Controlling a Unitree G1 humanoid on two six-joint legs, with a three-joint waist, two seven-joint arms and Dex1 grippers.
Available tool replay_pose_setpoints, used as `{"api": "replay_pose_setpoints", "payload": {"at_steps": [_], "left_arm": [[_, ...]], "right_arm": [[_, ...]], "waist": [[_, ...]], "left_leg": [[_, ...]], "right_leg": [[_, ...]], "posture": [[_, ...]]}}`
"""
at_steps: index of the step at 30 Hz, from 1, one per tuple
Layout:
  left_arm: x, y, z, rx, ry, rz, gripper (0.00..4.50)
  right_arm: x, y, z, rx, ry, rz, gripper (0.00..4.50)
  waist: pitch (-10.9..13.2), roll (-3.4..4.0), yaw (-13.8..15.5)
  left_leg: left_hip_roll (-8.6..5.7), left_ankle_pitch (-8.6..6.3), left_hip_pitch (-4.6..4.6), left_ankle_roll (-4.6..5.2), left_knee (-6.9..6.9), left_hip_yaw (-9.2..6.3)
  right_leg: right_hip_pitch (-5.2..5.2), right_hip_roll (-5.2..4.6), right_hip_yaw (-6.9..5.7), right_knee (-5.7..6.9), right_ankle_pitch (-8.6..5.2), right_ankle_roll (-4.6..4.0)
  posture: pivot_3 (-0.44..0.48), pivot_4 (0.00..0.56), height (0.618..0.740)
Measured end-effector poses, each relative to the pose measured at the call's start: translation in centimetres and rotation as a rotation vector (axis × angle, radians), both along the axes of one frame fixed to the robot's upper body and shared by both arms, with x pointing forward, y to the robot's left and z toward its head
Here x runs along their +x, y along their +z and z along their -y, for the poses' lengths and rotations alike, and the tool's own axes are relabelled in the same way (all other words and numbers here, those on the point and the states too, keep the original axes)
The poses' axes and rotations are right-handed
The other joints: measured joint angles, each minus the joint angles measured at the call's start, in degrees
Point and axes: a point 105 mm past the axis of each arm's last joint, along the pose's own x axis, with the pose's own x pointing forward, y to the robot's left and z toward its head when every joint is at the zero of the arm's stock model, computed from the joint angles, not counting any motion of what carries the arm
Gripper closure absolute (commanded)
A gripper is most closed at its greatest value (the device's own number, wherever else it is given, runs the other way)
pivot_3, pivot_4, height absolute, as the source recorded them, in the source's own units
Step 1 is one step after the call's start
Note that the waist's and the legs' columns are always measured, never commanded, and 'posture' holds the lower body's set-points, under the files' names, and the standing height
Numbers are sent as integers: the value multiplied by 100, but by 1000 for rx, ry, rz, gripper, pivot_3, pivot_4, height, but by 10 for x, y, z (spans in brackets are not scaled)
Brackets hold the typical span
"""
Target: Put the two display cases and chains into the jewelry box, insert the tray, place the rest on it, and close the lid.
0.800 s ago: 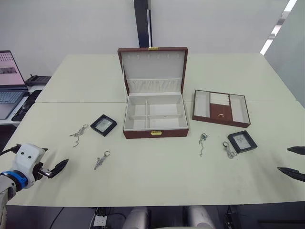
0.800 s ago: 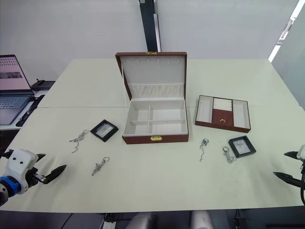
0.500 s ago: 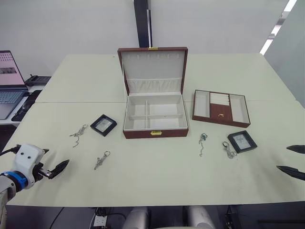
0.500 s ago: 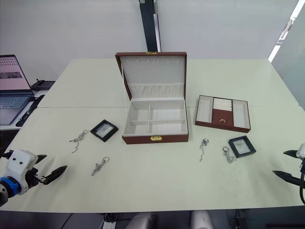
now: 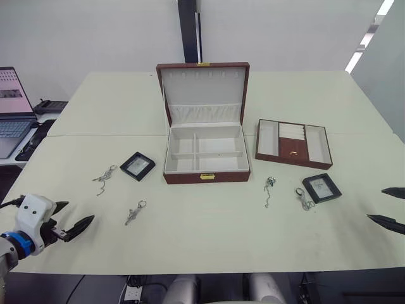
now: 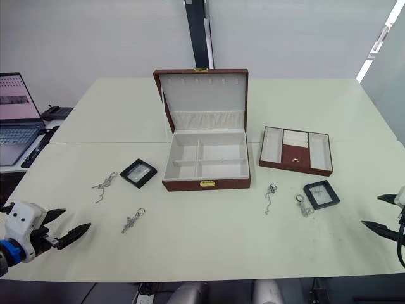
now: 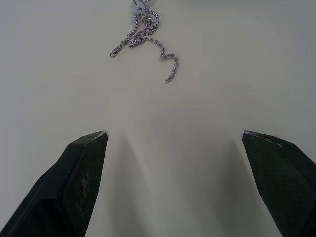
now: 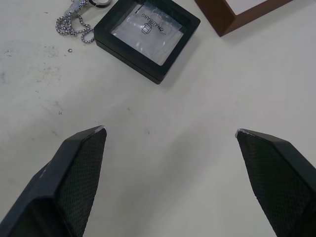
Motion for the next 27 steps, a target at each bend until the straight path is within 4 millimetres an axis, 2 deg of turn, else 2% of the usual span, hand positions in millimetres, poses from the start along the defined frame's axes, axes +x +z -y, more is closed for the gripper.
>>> {"api": "replay_pose_setpoints", "payload": {"at_steps": [12, 27], "left_arm": [[-4, -5, 2, -20, -5, -12, 0], [3, -4, 0, -68, 65, 22, 0]], "right_arm": [[-6, -8, -1, 17, -13, -33, 52], [-5, -10, -1, -7, -15, 8, 52]], "waist": [[0, 0, 0], [0, 0, -1]], "left_leg": [[1, 0, 0, 0, 0, 2], [0, 0, 0, 0, 1, 1]], "right_leg": [[-1, 0, 2, 1, 0, 0], [-1, 0, 2, 2, 0, 0]], "posture": [[0, 150, 740], [0, 150, 740]]}}
